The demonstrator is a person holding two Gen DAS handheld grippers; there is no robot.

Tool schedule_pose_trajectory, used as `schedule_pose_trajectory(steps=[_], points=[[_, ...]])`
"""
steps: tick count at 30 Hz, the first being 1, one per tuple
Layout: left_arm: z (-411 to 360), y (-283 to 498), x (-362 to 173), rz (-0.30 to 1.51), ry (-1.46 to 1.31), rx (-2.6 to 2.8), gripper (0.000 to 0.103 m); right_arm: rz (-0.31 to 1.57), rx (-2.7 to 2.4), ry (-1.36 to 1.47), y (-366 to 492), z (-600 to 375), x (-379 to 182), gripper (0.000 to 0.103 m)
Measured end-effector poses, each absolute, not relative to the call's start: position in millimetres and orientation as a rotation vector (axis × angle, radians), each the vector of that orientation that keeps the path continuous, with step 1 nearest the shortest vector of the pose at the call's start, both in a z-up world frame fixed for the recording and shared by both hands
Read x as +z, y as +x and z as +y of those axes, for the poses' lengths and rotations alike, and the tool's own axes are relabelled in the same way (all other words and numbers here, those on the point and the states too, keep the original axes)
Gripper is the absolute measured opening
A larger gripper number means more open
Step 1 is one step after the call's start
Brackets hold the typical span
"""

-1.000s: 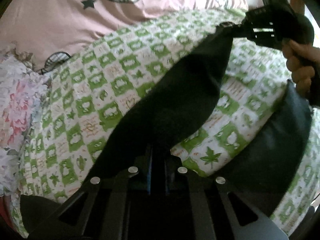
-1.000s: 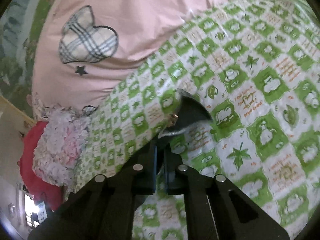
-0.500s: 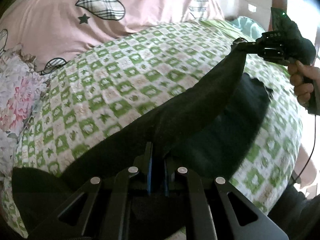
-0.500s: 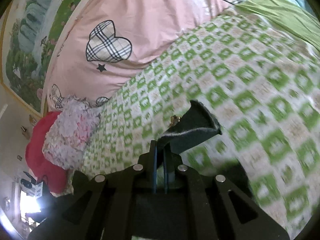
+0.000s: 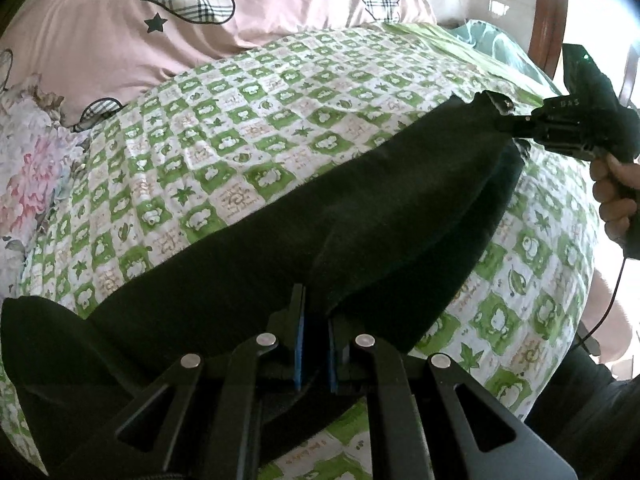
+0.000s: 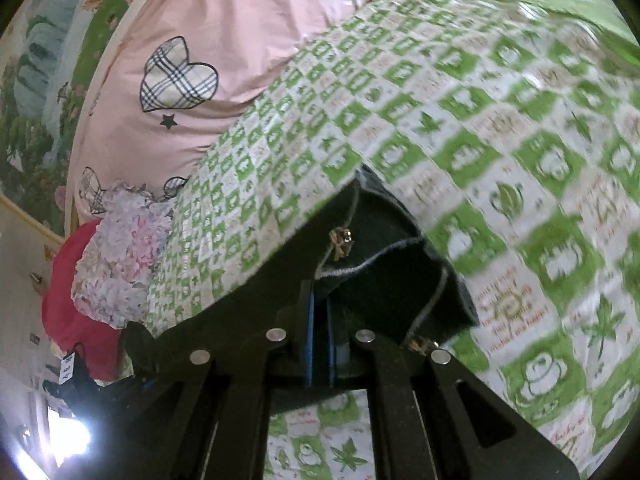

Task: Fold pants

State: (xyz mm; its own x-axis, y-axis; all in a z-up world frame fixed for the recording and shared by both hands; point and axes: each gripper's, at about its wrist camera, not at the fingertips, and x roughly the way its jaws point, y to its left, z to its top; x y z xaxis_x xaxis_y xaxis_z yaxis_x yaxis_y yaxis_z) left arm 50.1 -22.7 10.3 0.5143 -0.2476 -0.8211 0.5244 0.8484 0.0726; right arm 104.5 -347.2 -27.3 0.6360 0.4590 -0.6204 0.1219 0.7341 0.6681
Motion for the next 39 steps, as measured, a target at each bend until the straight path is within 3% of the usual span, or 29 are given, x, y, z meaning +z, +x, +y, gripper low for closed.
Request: schedule_pose_trajectory(steps=[13, 19, 21, 23, 24, 28, 39], points=[[-21.1, 40.3, -7.4, 0.953, 0.331, -0.499, 0.008, 0.917, 0.160, 0.748, 81.6, -349.6, -45.5, 0.006], [-11.8, 39.0, -8.7, 0.994, 0.260, -0.458, 0.028, 0.934, 0.145, 0.725, 77.8, -348.0, -42.0, 0.014], [-4.9, 35.2, -3.8, 0.990, 0.235, -0.422, 0.050, 0.919, 0.126, 0.699, 72.8, -350.8, -34.1, 0.025], [6.9, 29.5, 2.9, 0.982, 0.183, -0.393, 0.053, 0.880, 0.109, 0.684, 64.5, -356.6, -24.3, 0.050], [12.3, 27.6, 5.8, 0.980, 0.161, -0.379, 0.053, 0.850, 0.099, 0.676, 58.3, -360.2, -18.3, 0.052], [40.3, 22.8, 15.9, 0.982, 0.056, -0.273, 0.060, 0.796, 0.106, 0.635, 47.4, -360.9, -2.4, 0.052], [115.2, 34.0, 38.1, 0.993, -0.174, -0.005, 0.065, 0.797, 0.363, 0.439, 53.0, -279.8, 12.5, 0.052]])
